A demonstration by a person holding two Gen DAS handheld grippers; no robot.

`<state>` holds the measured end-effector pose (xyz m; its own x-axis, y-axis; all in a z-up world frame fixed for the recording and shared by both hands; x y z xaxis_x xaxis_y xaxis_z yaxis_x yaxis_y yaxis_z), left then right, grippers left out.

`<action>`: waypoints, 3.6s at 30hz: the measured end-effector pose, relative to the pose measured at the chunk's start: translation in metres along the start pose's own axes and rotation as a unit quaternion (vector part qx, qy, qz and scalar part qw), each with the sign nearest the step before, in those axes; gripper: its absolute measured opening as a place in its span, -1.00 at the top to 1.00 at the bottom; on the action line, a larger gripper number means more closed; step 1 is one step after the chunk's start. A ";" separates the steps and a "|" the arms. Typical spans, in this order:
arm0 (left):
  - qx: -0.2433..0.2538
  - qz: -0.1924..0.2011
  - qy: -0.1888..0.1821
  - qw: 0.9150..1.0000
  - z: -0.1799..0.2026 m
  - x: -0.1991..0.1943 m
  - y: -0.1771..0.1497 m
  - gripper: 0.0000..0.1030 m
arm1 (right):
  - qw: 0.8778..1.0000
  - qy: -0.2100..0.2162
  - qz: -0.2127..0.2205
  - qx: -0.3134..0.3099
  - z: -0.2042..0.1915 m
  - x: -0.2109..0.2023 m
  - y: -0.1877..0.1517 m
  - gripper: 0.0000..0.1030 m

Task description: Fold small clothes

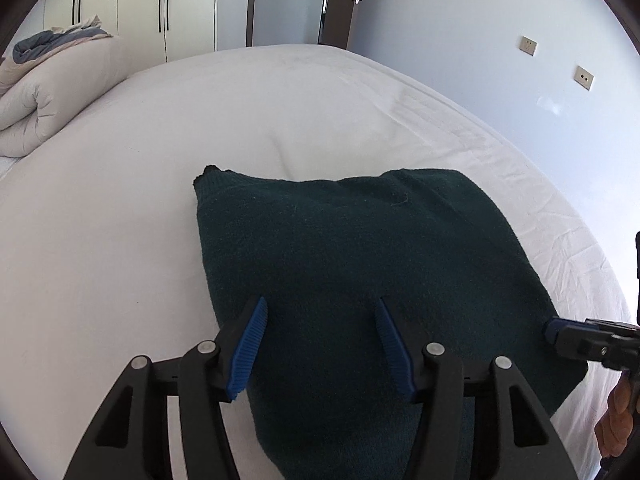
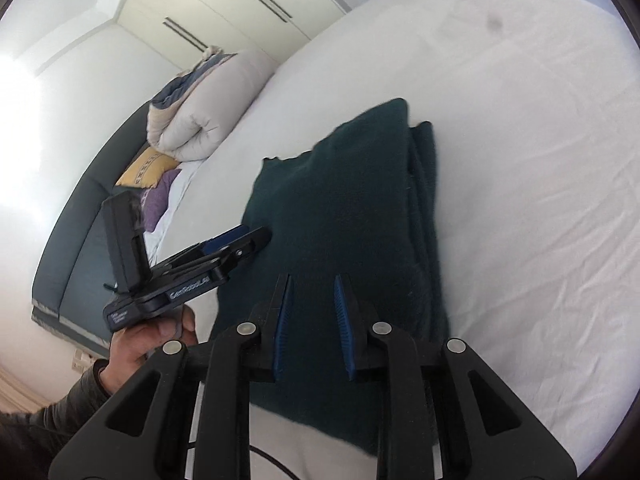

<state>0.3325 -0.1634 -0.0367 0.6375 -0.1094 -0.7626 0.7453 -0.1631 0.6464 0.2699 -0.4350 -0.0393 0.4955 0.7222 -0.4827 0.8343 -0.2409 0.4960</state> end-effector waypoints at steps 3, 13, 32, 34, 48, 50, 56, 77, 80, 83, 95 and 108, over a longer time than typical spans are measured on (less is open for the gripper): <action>0.027 0.007 0.014 1.000 0.009 -0.002 -0.015 -0.17 | 0.998 -0.044 -0.035 -0.004 0.005 0.002 -0.020 0.61; -0.078 0.045 -0.022 0.996 -0.041 -0.035 -0.010 -0.90 | 0.999 -0.029 0.020 0.022 0.017 -0.029 -0.002 -0.26; -0.209 -0.151 -0.183 0.949 -0.061 0.048 -0.019 -0.13 | 0.986 0.011 -0.034 0.166 0.102 0.050 0.062 0.41; -0.205 -0.149 -0.182 0.950 -0.060 0.045 -0.017 0.00 | 0.987 -0.001 -0.034 0.159 0.098 0.053 0.064 0.48; -0.198 -0.121 -0.152 0.961 -0.134 -0.042 -0.032 0.15 | 0.997 -0.018 -0.027 0.064 -0.046 0.060 0.049 0.57; -0.200 -0.121 -0.140 0.962 -0.156 -0.056 -0.043 0.14 | 0.997 -0.003 -0.038 0.061 -0.068 0.075 0.038 0.57; -0.215 -0.123 -0.092 0.965 -0.222 -0.074 -0.084 0.14 | 0.994 0.025 -0.084 0.060 -0.118 0.141 -0.007 0.57; -0.131 0.096 0.048 0.986 -0.195 -0.203 -0.141 -0.94 | 0.998 -0.044 0.028 0.043 -0.133 0.069 -0.091 0.12; -0.101 0.167 0.103 0.975 -0.171 -0.257 -0.155 -1.00 | 0.995 -0.072 0.066 -0.017 -0.169 0.032 -0.110 0.07; -0.096 0.214 0.139 0.962 -0.154 -0.300 -0.170 -1.00 | 0.984 -0.106 0.111 -0.086 -0.210 -0.011 -0.133 -0.18; -0.065 0.274 0.296 0.913 -0.125 -0.410 -0.200 -1.00 | 0.874 -0.169 0.324 -0.320 -0.364 -0.124 -0.213 -1.00; -0.138 0.170 0.240 0.946 -0.132 -0.396 -0.220 -1.00 | 0.917 -0.156 0.244 -0.276 -0.389 -0.137 -0.240 -1.00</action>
<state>-0.0587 0.0455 0.1259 0.8149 0.3585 -0.4555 0.4623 0.0719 0.8838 -0.0927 -0.2237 0.1885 0.8940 0.3743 -0.2463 0.2882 -0.0594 0.9557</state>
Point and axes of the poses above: each gripper's, at about its wrist camera, not at the fingertips, and x roughly the way its jaws point, z to its right, y to its top, the point moved 1 cm from there along x, roughly the way its jaws point, and after that the axes turned 10 degrees about y, right-handed, at the moved point
